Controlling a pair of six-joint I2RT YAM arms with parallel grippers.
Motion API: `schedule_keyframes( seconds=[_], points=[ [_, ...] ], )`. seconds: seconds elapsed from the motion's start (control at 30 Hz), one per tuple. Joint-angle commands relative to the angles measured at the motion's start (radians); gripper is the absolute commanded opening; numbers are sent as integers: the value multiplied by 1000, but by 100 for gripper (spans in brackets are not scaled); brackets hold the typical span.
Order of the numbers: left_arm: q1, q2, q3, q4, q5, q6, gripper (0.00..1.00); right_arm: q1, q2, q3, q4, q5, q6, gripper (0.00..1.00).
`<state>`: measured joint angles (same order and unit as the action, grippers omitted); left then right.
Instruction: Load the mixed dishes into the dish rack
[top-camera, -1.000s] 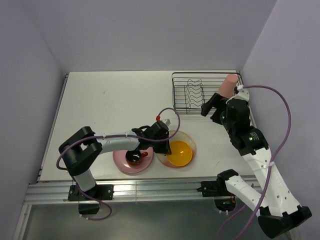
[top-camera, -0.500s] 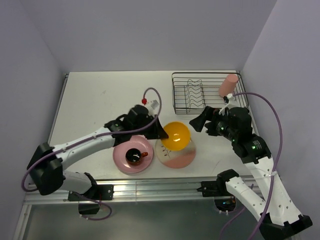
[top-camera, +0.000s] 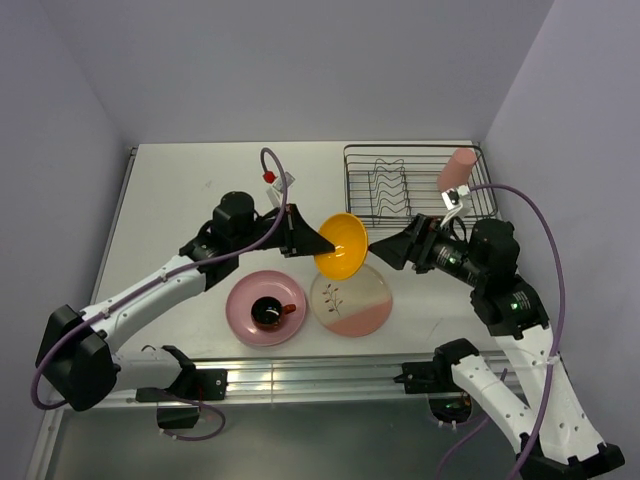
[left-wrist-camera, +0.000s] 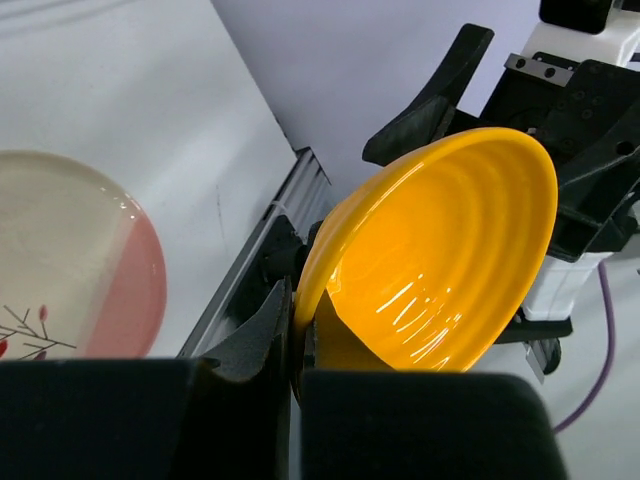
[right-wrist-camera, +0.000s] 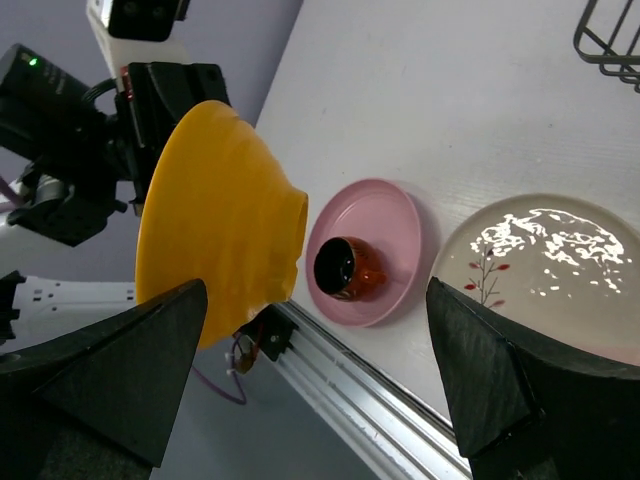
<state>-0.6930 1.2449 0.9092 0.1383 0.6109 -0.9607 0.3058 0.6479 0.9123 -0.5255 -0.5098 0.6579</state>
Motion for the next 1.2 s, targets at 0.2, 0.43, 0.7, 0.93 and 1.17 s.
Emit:
schedule_keyframes(
  seconds=[0.2, 0.43, 0.7, 0.93, 1.17],
  points=[
    [-16, 60, 39, 122, 41, -33, 0, 16, -73, 11, 167, -219, 91, 99],
    [-14, 71, 54, 153, 46, -61, 0, 16, -83, -20, 161, -208, 89, 99],
    [-13, 30, 13, 266, 50, -189, 0, 16, -120, -75, 220, -203, 95, 98],
    [-14, 14, -27, 374, 62, -262, 0, 16, -122, -130, 311, -216, 138, 98],
    [-22, 13, -43, 383, 53, -265, 0, 18, -139, -119, 374, -219, 167, 96]
  ],
)
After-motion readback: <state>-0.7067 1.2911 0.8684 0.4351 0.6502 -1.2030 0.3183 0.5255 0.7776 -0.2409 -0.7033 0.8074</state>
